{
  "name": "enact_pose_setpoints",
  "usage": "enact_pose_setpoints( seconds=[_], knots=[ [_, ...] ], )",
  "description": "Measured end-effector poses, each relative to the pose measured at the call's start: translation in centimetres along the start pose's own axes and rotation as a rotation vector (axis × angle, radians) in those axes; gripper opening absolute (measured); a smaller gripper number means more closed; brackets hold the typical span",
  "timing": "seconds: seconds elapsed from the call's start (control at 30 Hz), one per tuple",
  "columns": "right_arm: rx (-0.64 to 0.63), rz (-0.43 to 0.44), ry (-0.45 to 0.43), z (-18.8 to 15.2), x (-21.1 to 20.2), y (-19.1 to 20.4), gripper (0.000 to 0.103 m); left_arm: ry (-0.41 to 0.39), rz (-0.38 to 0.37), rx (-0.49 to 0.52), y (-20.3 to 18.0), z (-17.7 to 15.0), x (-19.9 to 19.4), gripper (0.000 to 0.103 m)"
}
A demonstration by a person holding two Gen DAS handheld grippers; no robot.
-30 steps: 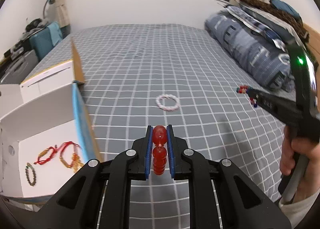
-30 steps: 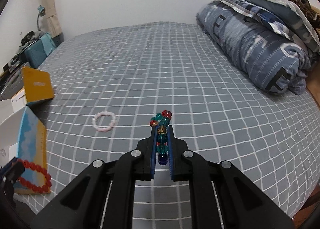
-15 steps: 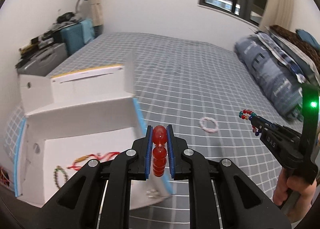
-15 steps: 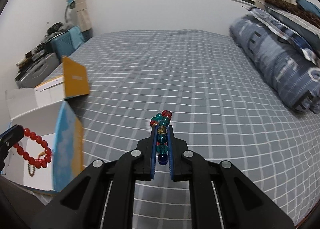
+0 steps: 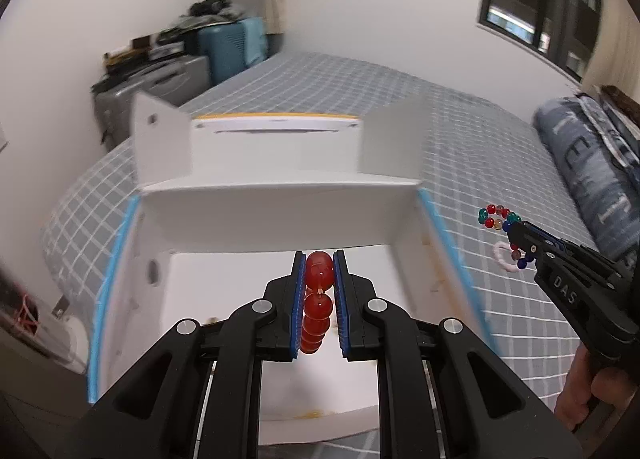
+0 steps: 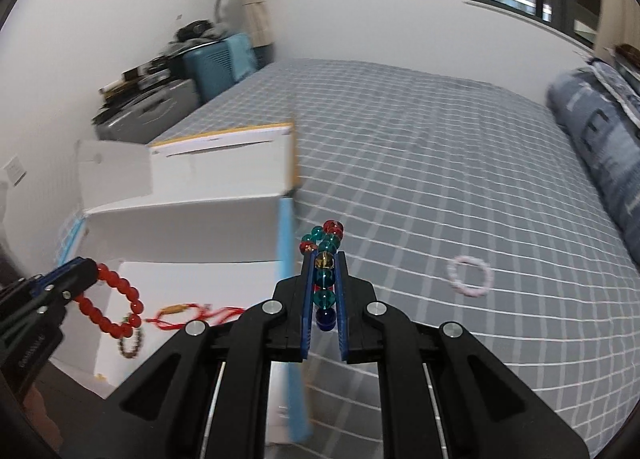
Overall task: Organize jewelry
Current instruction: 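Carry both held bracelets over the white cardboard box, then open both tools to drop the bracelets into the box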
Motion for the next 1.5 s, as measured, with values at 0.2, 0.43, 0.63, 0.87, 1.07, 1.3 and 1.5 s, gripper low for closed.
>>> enact_pose_setpoints(
  seconds=[0.2,0.43,0.63,0.87,1.07,1.3,1.5],
  knots=[
    [-0.075,0.045,0.057,-1.0,2.7,5.7,0.009,0.026,0.041,-0.058,4.4,-0.9,1.1,0.013],
    [-0.115,0.049,0.18,-3.0,7.0,8.2,0.009,0.107,0.063,-0.067,6.6,-2.1,4.0,0.013],
    [-0.114,0.033,0.262,-4.4,9.1,8.1,0.009,0.168,0.072,-0.061,6.7,-3.0,6.1,0.013],
    [-0.102,0.033,0.317,-5.1,10.0,8.1,0.009,0.181,0.074,-0.05,6.3,-3.3,6.4,0.013],
    [-0.103,0.033,0.326,-5.0,10.0,8.2,0.011,0.204,0.077,-0.043,6.3,-3.5,7.0,0.013],
    [-0.093,0.074,0.274,-4.1,8.0,8.5,0.042,0.187,0.087,-0.063,6.6,-3.2,6.2,0.017],
    [-0.078,0.062,0.165,-2.3,4.2,7.3,0.072,0.123,0.082,-0.07,5.8,-2.4,3.9,0.063]
  ],
)
Point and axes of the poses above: each gripper's, at about its wrist camera, not at the fingertips, and x roughly the way its jaws point, y to its left, z to its top, the point moved 9 cm from there along x, roughly the way its jaws point, and after that the axes turned 7 degrees about y, right-handed, at the moved point
